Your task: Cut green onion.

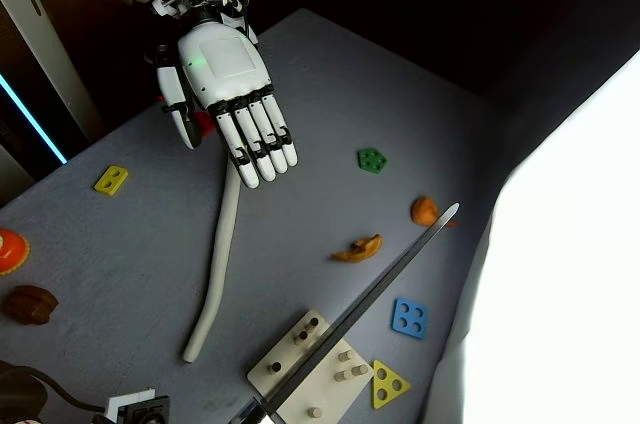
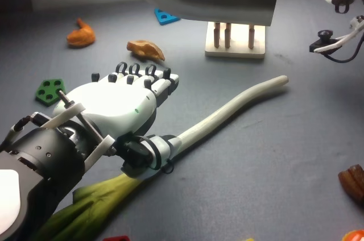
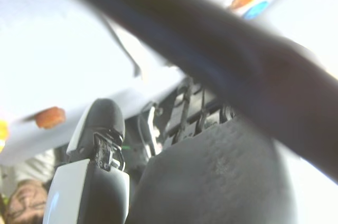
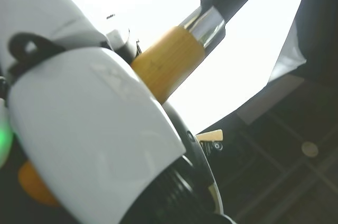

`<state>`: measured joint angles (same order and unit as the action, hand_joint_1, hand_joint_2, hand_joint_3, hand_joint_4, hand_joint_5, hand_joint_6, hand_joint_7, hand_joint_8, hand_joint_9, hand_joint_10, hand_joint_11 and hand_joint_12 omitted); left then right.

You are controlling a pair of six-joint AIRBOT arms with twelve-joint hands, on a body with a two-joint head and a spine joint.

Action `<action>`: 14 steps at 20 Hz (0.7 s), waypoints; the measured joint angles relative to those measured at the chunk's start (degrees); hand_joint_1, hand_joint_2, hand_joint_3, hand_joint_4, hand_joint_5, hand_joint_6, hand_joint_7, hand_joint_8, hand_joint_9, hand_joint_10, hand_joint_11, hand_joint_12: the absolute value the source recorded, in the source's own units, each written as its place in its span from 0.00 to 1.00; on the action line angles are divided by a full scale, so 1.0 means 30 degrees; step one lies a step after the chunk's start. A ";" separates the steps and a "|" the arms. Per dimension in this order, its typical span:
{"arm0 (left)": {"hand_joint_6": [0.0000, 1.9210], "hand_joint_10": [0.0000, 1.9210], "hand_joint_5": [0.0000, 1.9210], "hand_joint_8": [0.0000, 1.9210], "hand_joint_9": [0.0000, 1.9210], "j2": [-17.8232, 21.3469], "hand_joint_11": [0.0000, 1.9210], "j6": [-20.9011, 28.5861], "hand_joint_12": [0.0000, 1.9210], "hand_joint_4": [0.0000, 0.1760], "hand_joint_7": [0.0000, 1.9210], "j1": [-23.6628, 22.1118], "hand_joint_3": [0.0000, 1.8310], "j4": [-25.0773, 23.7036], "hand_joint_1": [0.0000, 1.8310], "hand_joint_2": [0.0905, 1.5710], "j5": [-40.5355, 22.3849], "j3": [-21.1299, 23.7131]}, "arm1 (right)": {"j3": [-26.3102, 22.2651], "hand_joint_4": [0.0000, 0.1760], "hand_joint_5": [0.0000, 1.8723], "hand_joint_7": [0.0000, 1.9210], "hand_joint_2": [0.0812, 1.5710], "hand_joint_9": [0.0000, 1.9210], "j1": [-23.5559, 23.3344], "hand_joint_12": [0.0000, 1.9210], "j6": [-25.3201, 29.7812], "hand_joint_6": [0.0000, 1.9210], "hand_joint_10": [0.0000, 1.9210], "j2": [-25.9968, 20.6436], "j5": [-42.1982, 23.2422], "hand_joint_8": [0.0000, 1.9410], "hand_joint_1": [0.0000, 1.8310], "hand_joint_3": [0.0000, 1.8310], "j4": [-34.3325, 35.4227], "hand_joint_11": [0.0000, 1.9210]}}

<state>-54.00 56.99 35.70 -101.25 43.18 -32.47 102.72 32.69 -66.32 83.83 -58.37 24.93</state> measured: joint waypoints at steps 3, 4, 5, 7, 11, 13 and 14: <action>0.00 0.00 0.00 0.00 0.00 0.0000 0.00 -0.1581 0.07 0.00 0.00 -0.0692 0.00 0.1129 0.19 0.92 -0.0612 -0.0138 | 0.0015 1.00 0.64 0.73 0.70 0.77 0.0044 1.00 0.0029 1.00 1.00 0.0000 -0.0029 1.00 0.85 0.00 -0.0029 0.81; 0.00 0.00 0.00 0.00 0.00 0.0000 0.00 -0.1778 0.07 0.01 0.01 -0.0823 0.00 0.1282 0.22 0.90 -0.0699 -0.0189 | 0.0015 1.00 0.64 0.73 0.70 0.77 0.0044 1.00 0.0029 1.00 1.00 0.0000 -0.0036 1.00 0.85 0.00 -0.0058 0.81; 0.00 0.00 0.00 0.00 0.00 -0.0022 0.00 -0.1770 0.05 0.00 0.00 -0.0831 0.00 0.1362 0.20 0.91 -0.0692 -0.0211 | 0.0015 1.00 0.64 0.73 0.70 0.77 0.0044 1.00 0.0036 1.00 1.00 0.0000 -0.0036 1.00 0.85 0.00 -0.0058 0.81; 0.00 0.00 0.00 0.00 0.01 -0.0022 0.00 -0.1770 0.07 0.01 0.00 -0.0729 0.00 0.1348 0.22 0.90 -0.0787 -0.0233 | 0.0029 1.00 0.64 0.73 0.70 0.77 0.0102 1.00 0.0131 1.00 1.00 0.0000 -0.0095 1.00 0.86 0.00 -0.0291 0.80; 0.00 0.00 0.00 0.00 0.01 -0.0015 0.00 -0.1778 0.07 0.03 0.01 -0.0656 0.00 0.1035 0.27 0.89 -0.1501 -0.0488 | 0.0036 1.00 0.64 0.73 0.70 0.77 0.0357 1.00 0.0372 1.00 1.00 0.0000 -0.0459 1.00 0.85 0.00 -0.0772 0.81; 0.00 0.00 0.00 0.00 0.01 -0.0015 0.00 -0.1785 0.09 0.03 0.01 -0.0707 0.00 0.0969 0.26 0.89 -0.1865 -0.0721 | 0.0036 1.00 0.64 0.73 0.70 0.77 0.0357 1.00 0.0415 1.00 1.00 0.0000 -0.0612 1.00 0.85 0.00 -0.0984 0.81; 0.00 0.00 0.00 0.00 0.02 -0.0015 0.00 -0.1770 0.11 0.02 0.01 -0.0758 0.00 0.0882 0.25 0.90 -0.1953 -0.0816 | 0.0036 1.00 0.64 0.73 0.70 0.77 0.0357 1.00 0.0495 1.00 1.00 -0.0007 -0.0648 1.00 0.85 0.00 -0.1027 0.81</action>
<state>-54.04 51.68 33.43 -98.61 37.32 -34.92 102.83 33.76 -64.84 83.81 -60.31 21.85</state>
